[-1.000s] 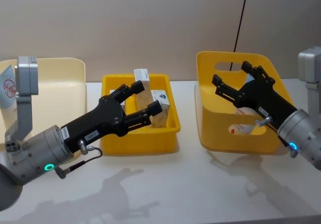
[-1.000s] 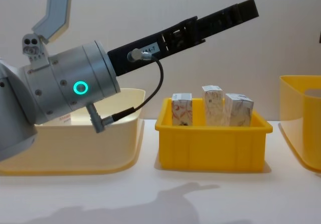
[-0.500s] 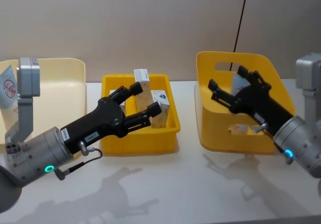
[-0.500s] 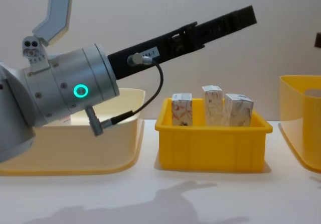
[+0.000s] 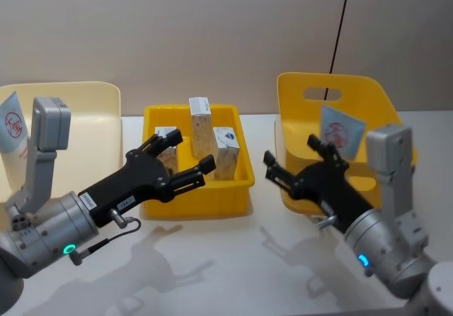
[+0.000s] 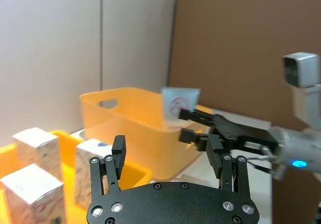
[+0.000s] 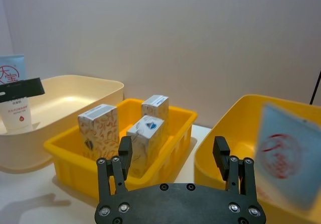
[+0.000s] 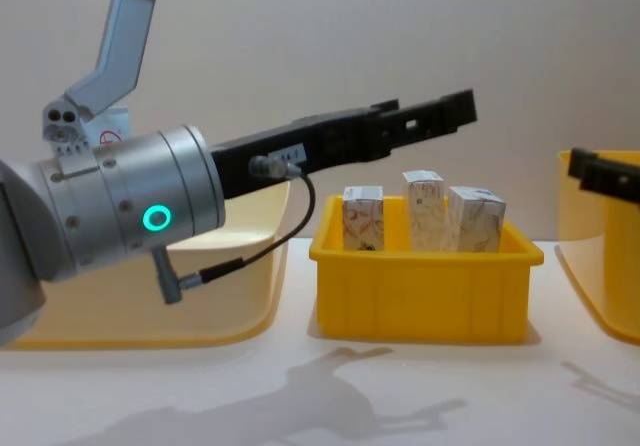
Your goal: Bimanual collaborative sorting of washing and personal care products
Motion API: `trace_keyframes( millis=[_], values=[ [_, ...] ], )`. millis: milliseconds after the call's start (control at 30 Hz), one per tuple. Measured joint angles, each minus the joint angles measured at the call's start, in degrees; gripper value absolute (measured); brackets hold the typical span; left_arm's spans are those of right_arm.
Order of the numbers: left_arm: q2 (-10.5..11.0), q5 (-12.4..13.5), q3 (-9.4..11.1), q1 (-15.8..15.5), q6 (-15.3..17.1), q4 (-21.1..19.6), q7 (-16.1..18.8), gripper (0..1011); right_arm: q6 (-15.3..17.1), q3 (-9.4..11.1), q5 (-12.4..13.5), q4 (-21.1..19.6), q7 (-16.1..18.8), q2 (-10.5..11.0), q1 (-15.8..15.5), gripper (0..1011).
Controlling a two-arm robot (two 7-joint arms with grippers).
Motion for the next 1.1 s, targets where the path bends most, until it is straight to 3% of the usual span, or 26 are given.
trace_keyframes(
  millis=[333, 1100],
  values=[
    [1.14, 4.64, 0.05, 2.08, -0.19, -2.27, 7.51, 1002, 0.0, -1.71, -3.04, -0.81, -3.46, -3.01, -2.3, 1001],
    [3.82, 15.24, 0.13, 6.83, -0.6, -7.49, 24.6, 1002, -0.02, -1.79, -3.26, -0.86, -3.69, -3.2, -2.43, 1001]
  ],
)
